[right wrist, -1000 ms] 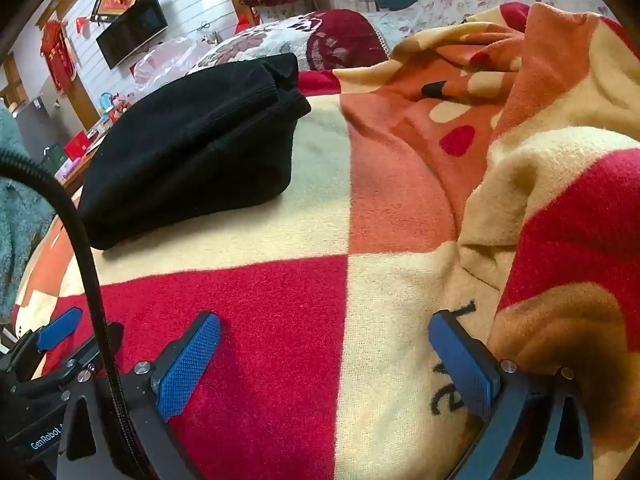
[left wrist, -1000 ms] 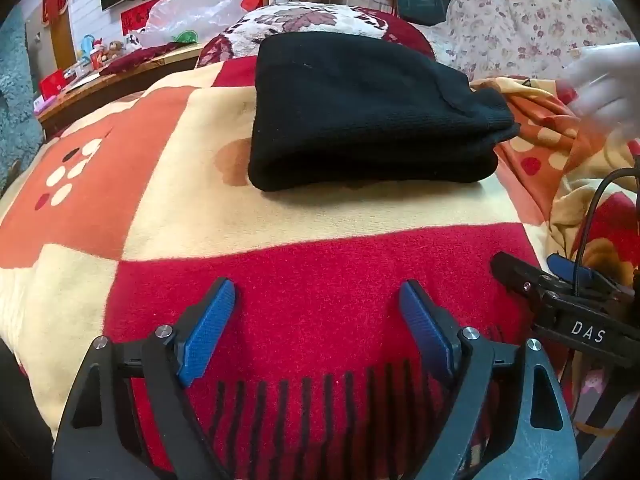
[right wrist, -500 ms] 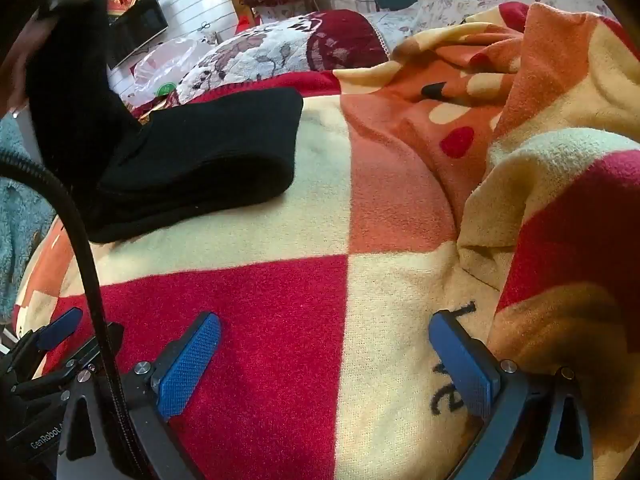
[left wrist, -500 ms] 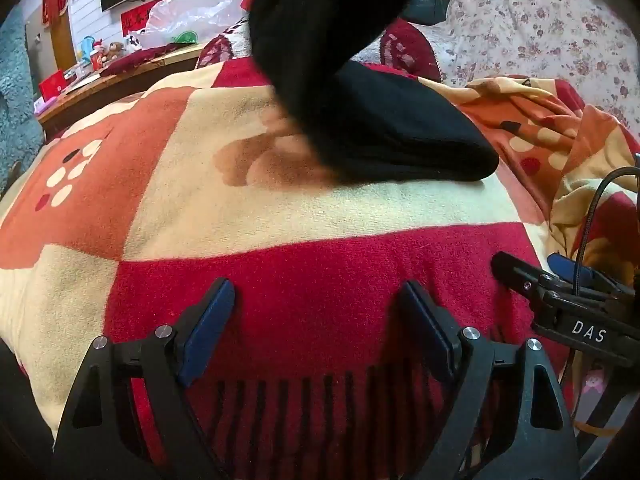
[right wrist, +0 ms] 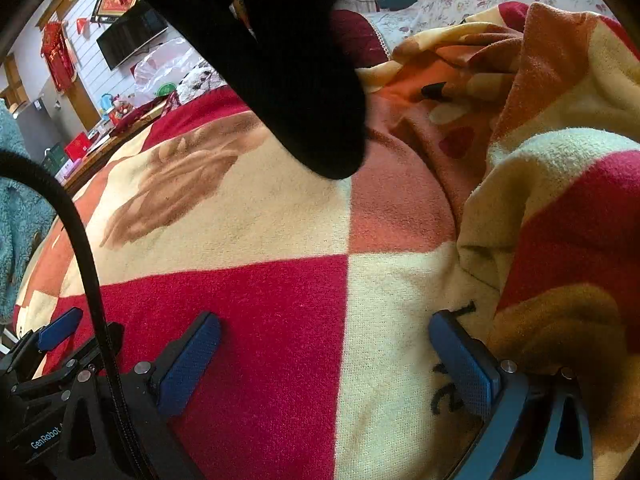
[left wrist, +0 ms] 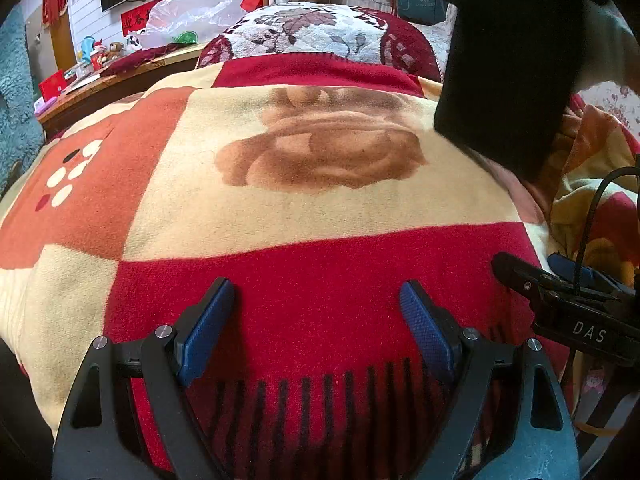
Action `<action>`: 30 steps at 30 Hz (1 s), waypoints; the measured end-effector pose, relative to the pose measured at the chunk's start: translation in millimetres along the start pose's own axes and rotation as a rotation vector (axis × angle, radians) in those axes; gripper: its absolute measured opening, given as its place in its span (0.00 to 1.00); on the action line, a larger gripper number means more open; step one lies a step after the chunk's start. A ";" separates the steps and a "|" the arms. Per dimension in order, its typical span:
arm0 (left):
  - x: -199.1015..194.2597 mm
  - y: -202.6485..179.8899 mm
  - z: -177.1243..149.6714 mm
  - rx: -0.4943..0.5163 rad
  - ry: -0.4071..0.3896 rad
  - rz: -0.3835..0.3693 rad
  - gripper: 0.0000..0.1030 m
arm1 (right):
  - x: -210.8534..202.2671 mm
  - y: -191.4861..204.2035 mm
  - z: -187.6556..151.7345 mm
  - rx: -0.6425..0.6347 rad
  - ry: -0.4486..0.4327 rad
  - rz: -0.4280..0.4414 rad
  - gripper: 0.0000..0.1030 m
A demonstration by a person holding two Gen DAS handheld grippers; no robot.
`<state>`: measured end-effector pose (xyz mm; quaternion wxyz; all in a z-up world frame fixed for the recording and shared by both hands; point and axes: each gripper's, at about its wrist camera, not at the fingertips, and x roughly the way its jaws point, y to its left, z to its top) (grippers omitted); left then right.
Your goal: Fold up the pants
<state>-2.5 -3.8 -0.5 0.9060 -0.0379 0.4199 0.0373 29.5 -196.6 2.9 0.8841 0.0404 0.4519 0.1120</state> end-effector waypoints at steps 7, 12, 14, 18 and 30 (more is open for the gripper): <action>0.0 0.0 0.0 0.000 0.000 0.000 0.83 | 0.0 -0.1 0.0 0.000 0.000 0.000 1.00; -0.3 -0.5 -0.1 0.000 0.000 -0.001 0.83 | 0.0 -0.1 -0.1 0.000 0.000 0.000 1.00; 0.0 -0.1 0.1 0.000 0.000 0.000 0.83 | 0.0 -0.2 -0.1 0.000 0.000 0.001 1.00; -0.2 -0.5 0.0 0.000 0.000 0.000 0.83 | 0.0 -0.2 -0.1 0.000 0.000 0.001 1.00; 0.2 -1.9 0.2 -0.001 0.001 -0.002 0.83 | 0.3 0.8 -0.7 0.000 0.003 -0.002 1.00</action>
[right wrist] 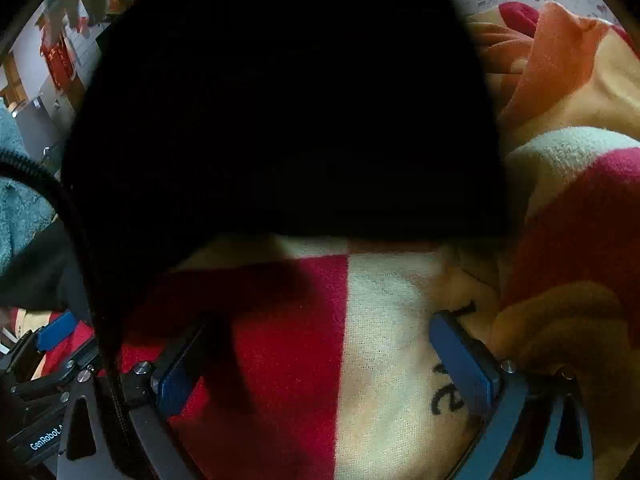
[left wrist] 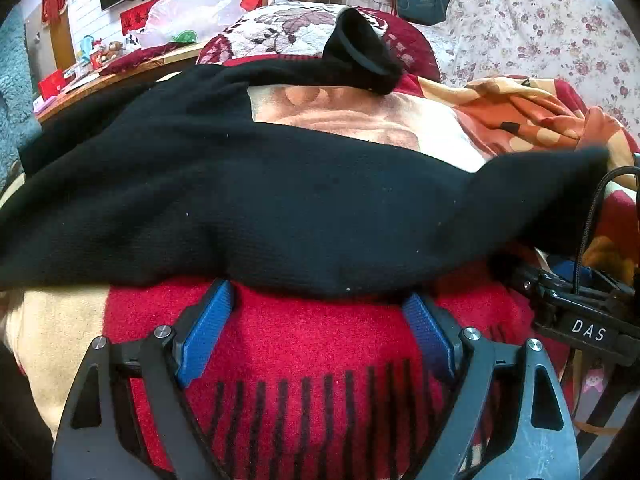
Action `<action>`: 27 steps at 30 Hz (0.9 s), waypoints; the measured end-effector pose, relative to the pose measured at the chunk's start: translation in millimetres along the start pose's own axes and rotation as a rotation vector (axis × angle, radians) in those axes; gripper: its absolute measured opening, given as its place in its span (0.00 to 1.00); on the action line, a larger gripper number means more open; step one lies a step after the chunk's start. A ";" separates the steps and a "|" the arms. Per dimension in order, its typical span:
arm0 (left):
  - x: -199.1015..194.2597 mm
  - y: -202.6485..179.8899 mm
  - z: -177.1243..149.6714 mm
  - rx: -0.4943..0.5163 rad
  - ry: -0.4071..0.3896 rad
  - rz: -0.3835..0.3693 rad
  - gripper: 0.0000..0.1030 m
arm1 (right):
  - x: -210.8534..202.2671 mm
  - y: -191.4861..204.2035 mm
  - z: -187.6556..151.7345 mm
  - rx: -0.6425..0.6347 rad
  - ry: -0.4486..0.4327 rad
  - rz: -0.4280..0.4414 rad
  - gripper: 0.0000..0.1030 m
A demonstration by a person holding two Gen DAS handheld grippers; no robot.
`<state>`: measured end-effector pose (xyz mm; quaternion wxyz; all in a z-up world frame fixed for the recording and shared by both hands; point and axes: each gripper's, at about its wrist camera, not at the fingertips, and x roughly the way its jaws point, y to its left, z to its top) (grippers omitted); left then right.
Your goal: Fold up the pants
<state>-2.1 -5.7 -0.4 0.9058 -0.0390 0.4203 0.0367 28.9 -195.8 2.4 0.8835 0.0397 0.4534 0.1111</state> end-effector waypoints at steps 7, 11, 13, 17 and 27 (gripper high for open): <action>0.1 0.8 -0.1 0.000 0.000 0.000 0.83 | -1.0 0.1 0.1 0.000 -0.001 0.000 1.00; 0.1 1.0 -0.1 0.000 0.000 0.000 0.83 | -1.1 0.0 -0.1 0.000 -0.001 0.000 1.00; -0.1 0.6 -0.1 0.000 0.000 0.002 0.83 | -1.1 0.0 0.1 0.000 -0.001 0.000 1.00; 0.4 -2.8 0.9 0.014 0.006 0.020 0.85 | -1.0 1.0 0.8 -0.002 -0.001 -0.005 1.00; -12.5 6.3 3.3 0.080 0.058 0.019 0.83 | 8.1 -1.9 15.1 0.026 0.082 0.008 1.00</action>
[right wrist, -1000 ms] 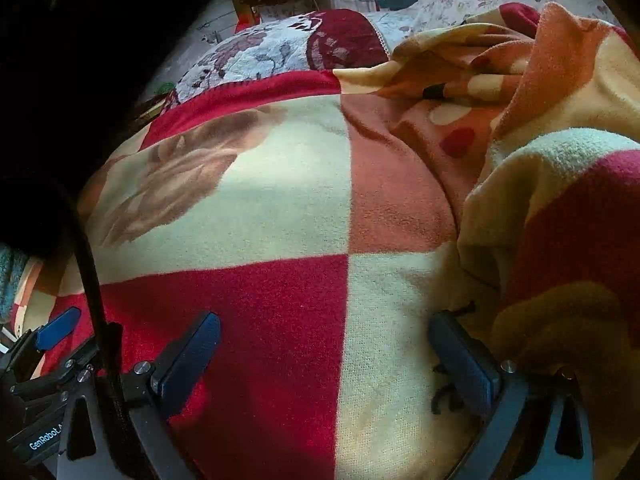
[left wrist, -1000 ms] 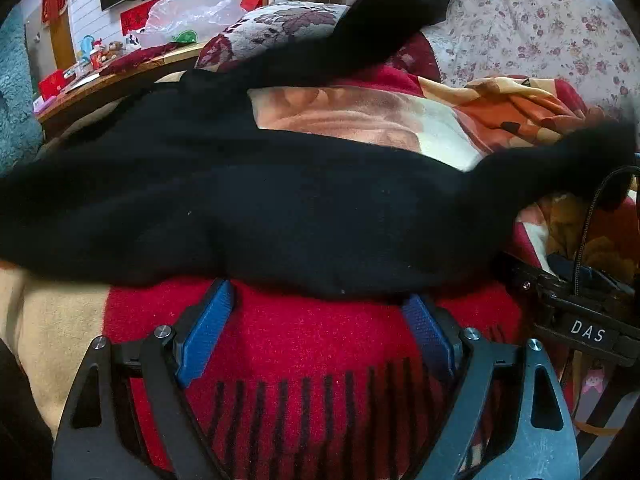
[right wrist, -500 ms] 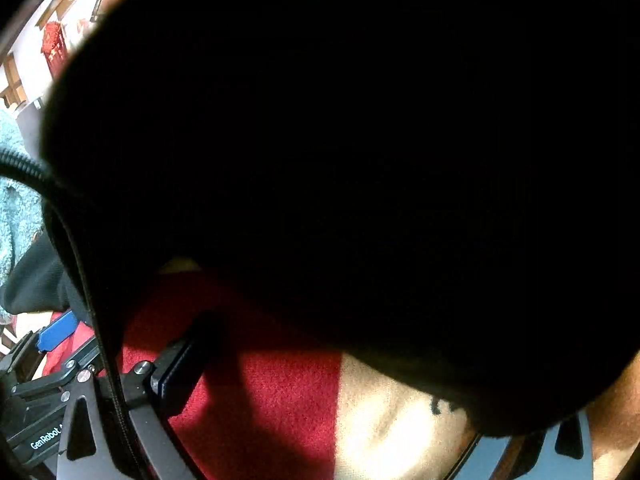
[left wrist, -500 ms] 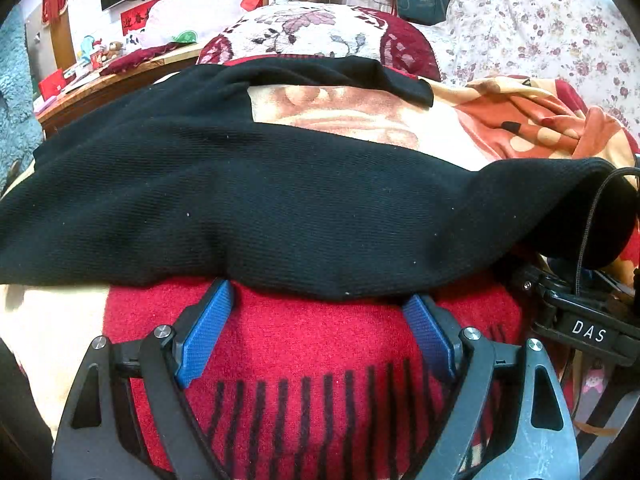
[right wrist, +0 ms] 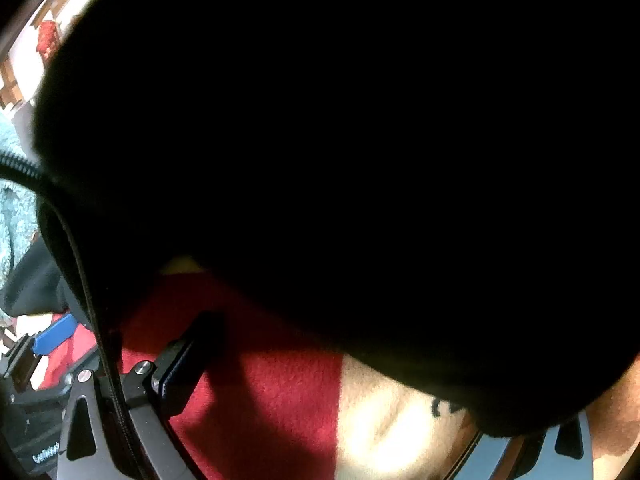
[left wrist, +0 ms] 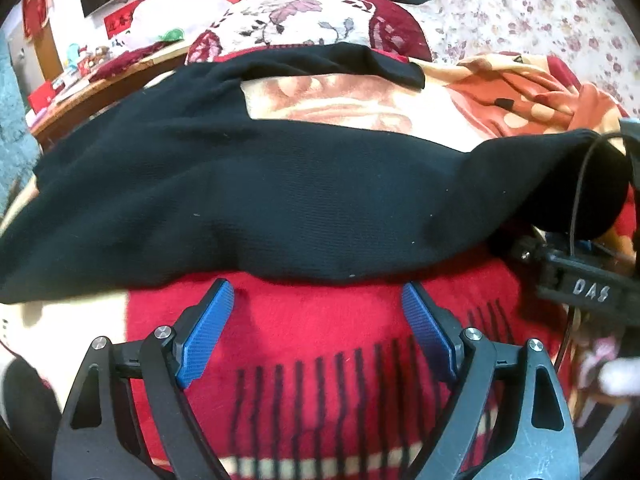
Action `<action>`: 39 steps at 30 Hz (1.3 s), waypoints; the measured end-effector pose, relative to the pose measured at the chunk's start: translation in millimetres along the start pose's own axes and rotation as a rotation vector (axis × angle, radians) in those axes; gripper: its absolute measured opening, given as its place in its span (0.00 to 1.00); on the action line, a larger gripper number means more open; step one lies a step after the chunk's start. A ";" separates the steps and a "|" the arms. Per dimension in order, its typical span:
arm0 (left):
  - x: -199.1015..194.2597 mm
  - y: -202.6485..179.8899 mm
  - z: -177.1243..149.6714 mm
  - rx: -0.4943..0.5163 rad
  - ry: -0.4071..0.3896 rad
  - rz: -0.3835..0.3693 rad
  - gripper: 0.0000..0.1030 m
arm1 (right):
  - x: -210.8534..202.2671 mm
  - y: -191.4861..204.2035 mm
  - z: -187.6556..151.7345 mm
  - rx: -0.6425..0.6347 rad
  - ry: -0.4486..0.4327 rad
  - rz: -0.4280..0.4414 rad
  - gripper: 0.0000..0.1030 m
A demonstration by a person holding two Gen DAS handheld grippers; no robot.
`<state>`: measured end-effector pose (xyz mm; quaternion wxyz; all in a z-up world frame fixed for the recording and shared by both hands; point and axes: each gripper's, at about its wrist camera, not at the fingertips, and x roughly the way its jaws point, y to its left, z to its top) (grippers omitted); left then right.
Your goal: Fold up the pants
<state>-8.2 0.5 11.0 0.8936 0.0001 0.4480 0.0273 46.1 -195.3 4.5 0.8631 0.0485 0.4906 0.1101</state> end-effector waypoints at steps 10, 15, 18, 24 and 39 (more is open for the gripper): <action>-65.1 36.5 24.8 -0.109 -0.130 0.025 0.83 | -55.4 39.5 11.1 -0.090 -0.010 0.274 0.86; -74.7 48.2 33.1 -0.125 -0.123 0.019 0.83 | -78.6 71.3 24.0 -0.161 -0.082 0.265 0.86; -77.9 50.8 36.8 -0.125 -0.123 0.027 0.83 | -88.9 77.1 25.8 -0.185 -0.095 0.267 0.85; -83.7 55.7 38.4 -0.132 -0.129 0.033 0.83 | -106.8 92.7 30.3 -0.255 -0.150 0.254 0.85; -76.2 79.3 34.4 -0.184 -0.096 0.065 0.83 | -94.0 101.1 32.6 -0.247 -0.097 0.288 0.84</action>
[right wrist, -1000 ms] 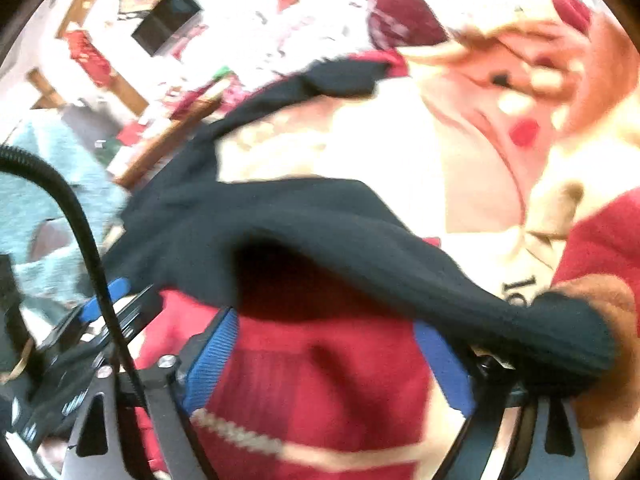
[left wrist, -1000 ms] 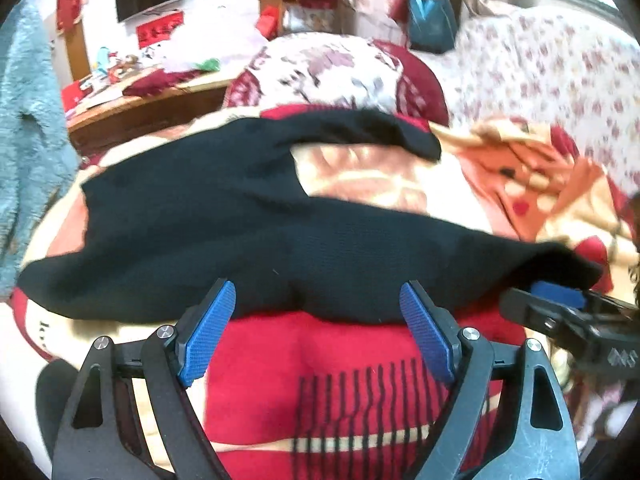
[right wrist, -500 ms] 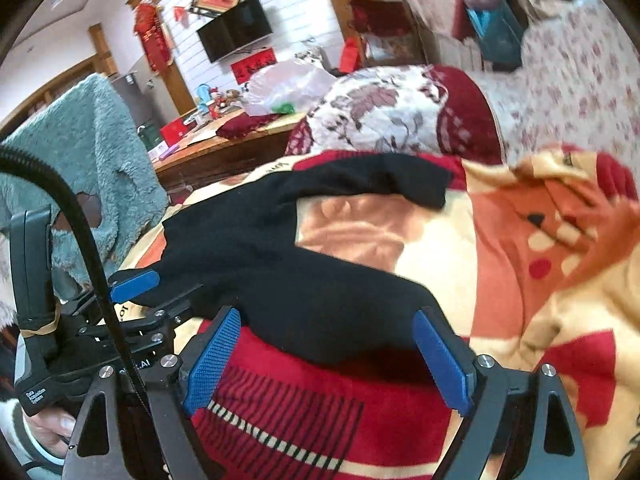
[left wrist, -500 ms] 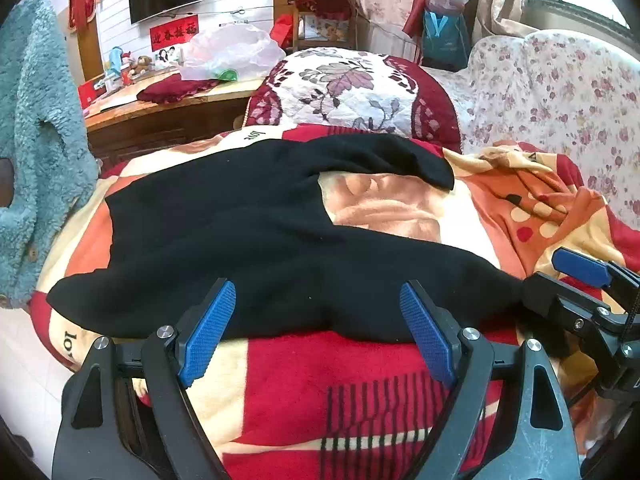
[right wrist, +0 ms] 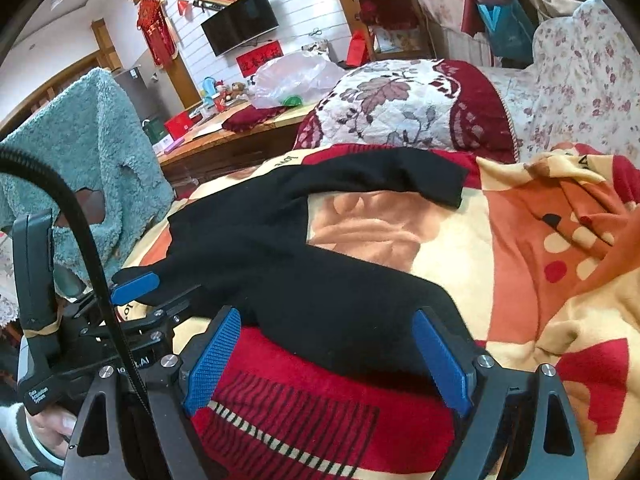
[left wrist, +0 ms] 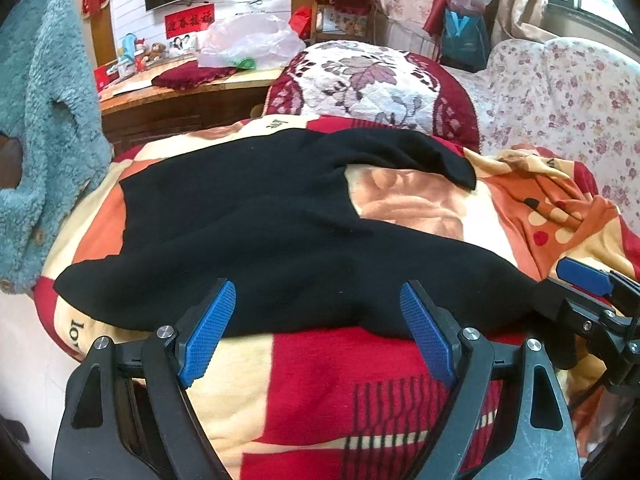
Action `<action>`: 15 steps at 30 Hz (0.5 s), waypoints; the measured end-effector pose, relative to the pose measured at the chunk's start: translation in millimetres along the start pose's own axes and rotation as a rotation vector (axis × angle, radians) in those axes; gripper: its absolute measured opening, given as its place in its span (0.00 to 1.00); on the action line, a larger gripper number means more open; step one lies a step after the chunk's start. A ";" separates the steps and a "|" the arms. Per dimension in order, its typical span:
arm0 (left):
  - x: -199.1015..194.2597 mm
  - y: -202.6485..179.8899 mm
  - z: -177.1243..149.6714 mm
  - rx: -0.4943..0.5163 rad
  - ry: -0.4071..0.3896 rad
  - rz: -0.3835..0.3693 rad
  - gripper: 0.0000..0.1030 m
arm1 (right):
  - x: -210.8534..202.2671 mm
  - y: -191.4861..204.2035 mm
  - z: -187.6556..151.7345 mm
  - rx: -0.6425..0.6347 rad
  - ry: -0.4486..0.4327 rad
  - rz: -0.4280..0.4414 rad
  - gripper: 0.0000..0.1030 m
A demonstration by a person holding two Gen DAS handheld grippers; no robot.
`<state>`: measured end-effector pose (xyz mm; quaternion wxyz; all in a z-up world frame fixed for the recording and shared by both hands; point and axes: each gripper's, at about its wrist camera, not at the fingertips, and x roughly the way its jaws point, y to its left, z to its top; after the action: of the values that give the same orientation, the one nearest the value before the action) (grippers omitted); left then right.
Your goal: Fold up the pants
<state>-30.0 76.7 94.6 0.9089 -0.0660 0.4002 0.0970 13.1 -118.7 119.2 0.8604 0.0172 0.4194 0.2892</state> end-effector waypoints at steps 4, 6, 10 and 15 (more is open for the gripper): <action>1.7 12.4 -2.5 -0.028 0.008 0.017 0.83 | 6.2 5.6 0.5 -0.014 0.015 0.021 0.83; 3.8 20.3 -3.8 -0.043 0.016 0.032 0.83 | 10.2 8.7 1.3 -0.021 0.024 0.029 0.83; 7.2 33.6 -7.4 -0.064 0.028 0.052 0.83 | 16.1 9.6 -0.7 -0.018 0.039 0.037 0.83; 13.8 52.9 -16.0 -0.108 0.057 0.075 0.83 | 20.0 0.3 -8.8 0.011 0.072 0.029 0.83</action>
<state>-44.5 126.7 71.4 0.8880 -0.1026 0.4222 0.1507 16.1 -110.1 99.3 0.8401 0.0177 0.4515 0.2999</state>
